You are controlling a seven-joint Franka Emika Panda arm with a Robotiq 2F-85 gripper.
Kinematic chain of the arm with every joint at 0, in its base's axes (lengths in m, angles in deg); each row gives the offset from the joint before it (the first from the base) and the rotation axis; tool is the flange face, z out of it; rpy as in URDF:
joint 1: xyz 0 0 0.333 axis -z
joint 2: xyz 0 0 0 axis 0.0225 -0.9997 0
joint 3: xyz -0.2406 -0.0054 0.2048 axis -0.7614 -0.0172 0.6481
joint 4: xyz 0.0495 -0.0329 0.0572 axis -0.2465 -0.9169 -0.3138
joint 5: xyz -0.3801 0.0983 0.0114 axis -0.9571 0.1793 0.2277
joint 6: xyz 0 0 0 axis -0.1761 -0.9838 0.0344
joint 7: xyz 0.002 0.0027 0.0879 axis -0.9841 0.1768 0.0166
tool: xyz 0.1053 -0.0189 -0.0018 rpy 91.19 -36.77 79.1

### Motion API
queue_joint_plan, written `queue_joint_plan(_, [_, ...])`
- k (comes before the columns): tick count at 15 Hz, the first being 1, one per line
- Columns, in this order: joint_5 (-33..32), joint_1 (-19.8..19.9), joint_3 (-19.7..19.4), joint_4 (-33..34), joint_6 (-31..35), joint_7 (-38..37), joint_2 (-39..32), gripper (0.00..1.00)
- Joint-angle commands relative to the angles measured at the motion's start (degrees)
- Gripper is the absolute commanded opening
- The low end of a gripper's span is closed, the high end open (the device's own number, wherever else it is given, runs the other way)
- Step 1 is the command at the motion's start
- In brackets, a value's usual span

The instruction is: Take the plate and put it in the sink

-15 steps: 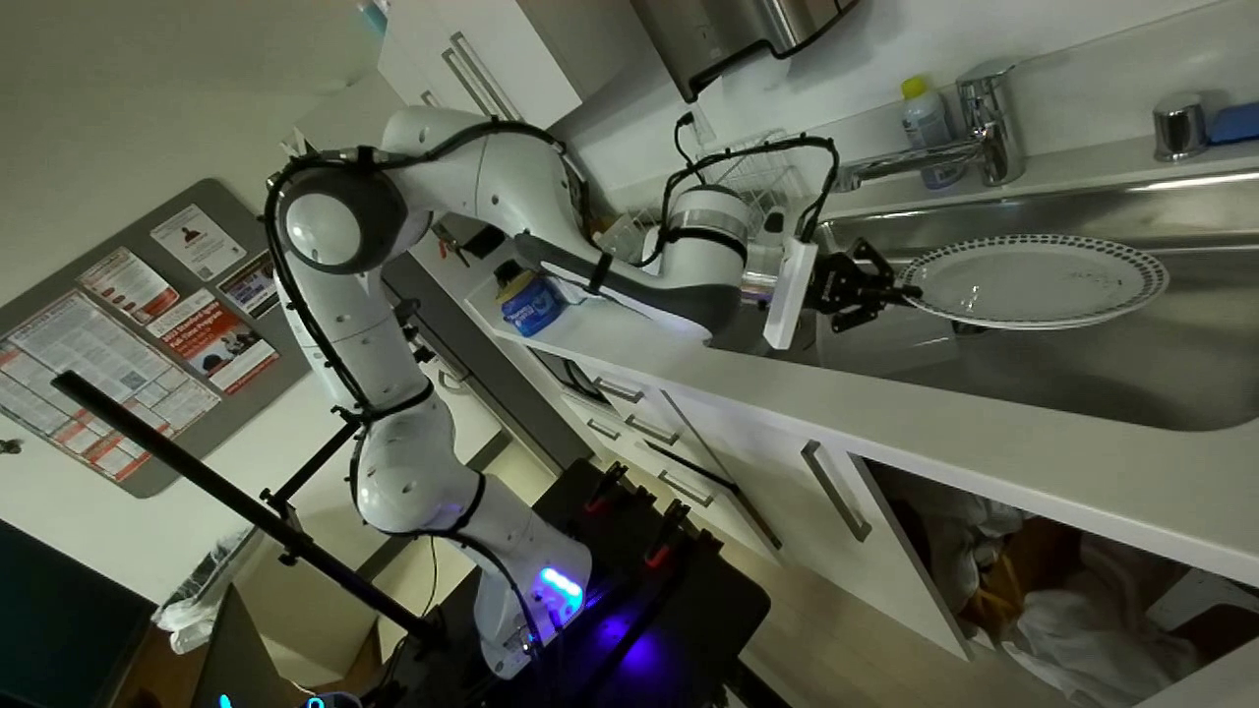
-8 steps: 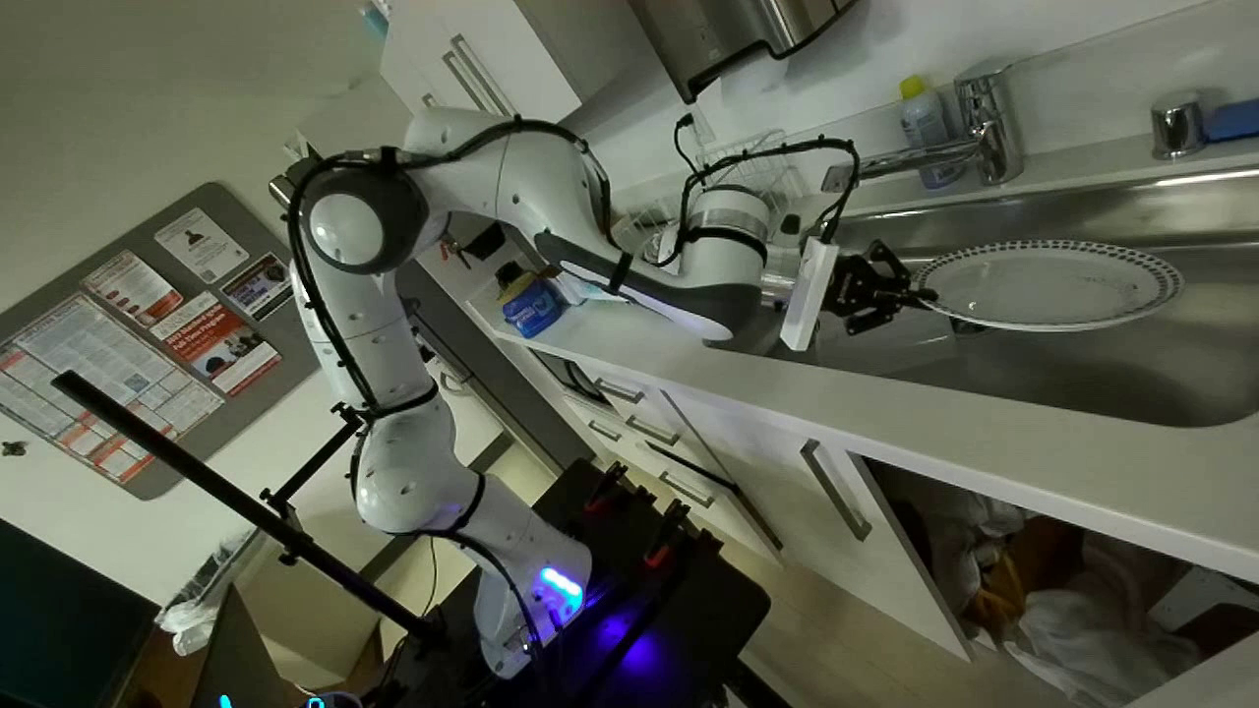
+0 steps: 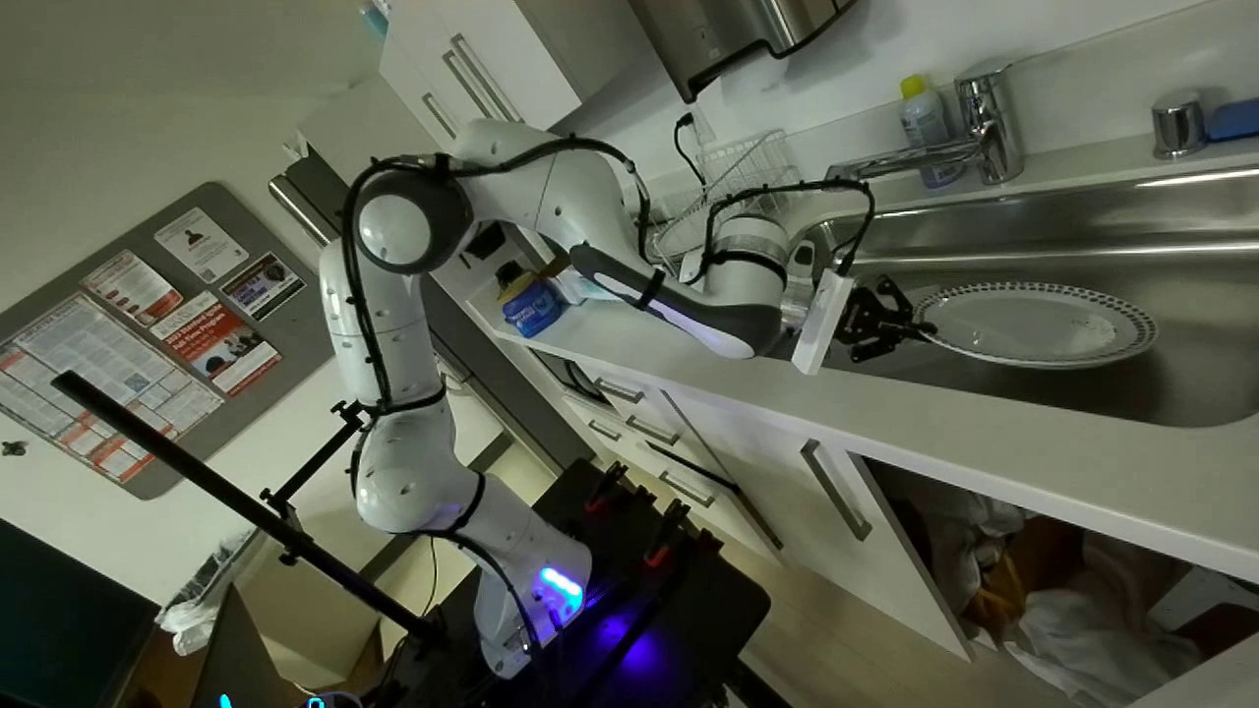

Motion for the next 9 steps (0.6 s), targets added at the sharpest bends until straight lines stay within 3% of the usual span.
queue_joint_plan(1, [-2.7, 0.5, 1.4, 3.8, -2.8, -2.8, -1.1, 0.02])
queue_joint_plan(9, [0.1, 1.3, 0.2, 13.6, -2.6, 0.4, -7.9, 0.02])
